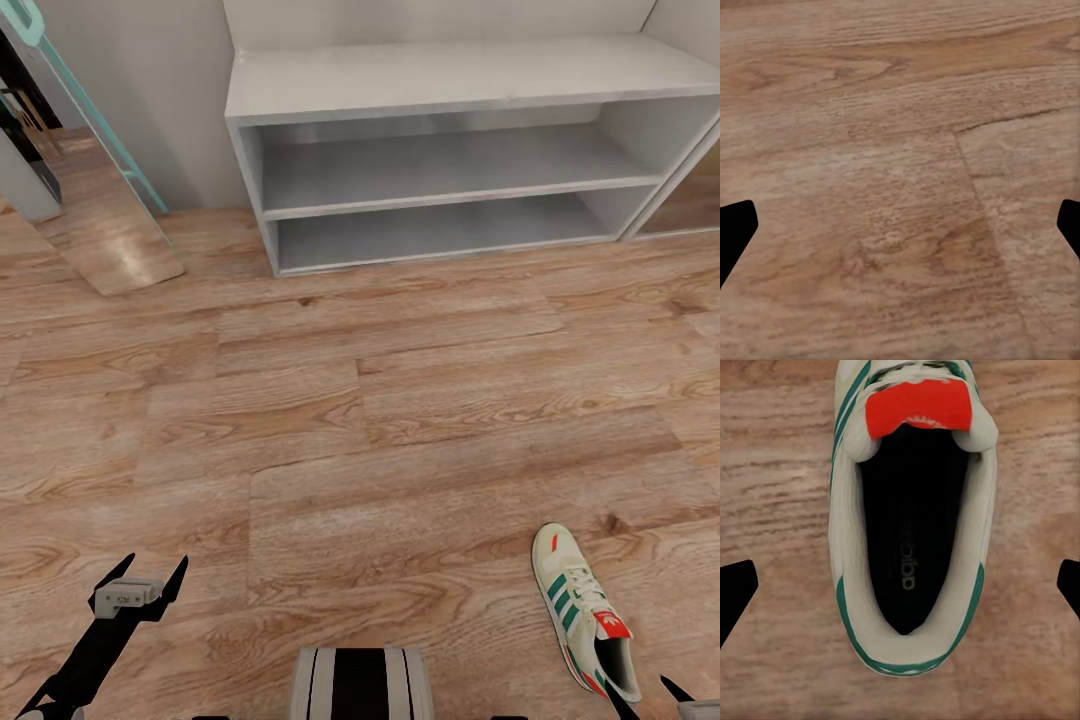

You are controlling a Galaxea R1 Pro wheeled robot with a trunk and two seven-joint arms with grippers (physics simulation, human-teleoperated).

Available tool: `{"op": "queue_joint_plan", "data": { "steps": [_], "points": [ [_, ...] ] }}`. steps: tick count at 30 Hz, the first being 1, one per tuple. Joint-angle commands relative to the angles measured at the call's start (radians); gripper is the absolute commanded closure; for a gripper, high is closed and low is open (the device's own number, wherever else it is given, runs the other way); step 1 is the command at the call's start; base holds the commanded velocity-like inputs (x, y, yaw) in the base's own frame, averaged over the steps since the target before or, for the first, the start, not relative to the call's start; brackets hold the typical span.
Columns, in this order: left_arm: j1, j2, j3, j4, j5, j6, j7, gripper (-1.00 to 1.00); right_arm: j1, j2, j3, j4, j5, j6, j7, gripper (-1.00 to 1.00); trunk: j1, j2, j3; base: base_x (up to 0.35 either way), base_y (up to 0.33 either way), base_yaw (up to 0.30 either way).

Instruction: Pick up the two gym shoes and the two sandals from the corridor floor and place them onto the hallstand (shoe rack) in the corridor, making sure they are on the rack and not on the floor. Arrange them so the two gym shoes are next to each other and the two sandals are next to each other.

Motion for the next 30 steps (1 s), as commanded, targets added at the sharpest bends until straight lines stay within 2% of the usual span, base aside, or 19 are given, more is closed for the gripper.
{"op": "queue_joint_plan", "data": {
  "steps": [1,3,12,30],
  "points": [
    [0.000,0.000,0.000,0.000,0.000,0.000,0.000,-1.00,0.000,0.000,0.000,0.000,0.000,0.000,0.000,-1.00,0.000,0.000,0.000,0.000,0.000,0.000],
    [0.000,0.000,0.000,0.000,0.000,0.000,0.000,-1.00,0.000,0.000,0.000,0.000,0.000,0.000,0.000,-1.00,0.000,0.000,0.000,0.000,0.000,0.000],
    [0.000,0.000,0.000,0.000,0.000,0.000,0.000,-1.00,0.000,0.000,0.000,0.000,0.000,0.000,0.000,-1.00,0.004,-0.002,-0.035,0.000,0.000,0.000],
    [0.000,0.000,0.000,0.000,0.000,0.000,0.000,-1.00,0.000,0.001,-0.001,-0.001,0.000,-0.001,-0.001,-1.00,0.004,-0.002,-0.035,0.000,0.000,0.000]
  ]
}}
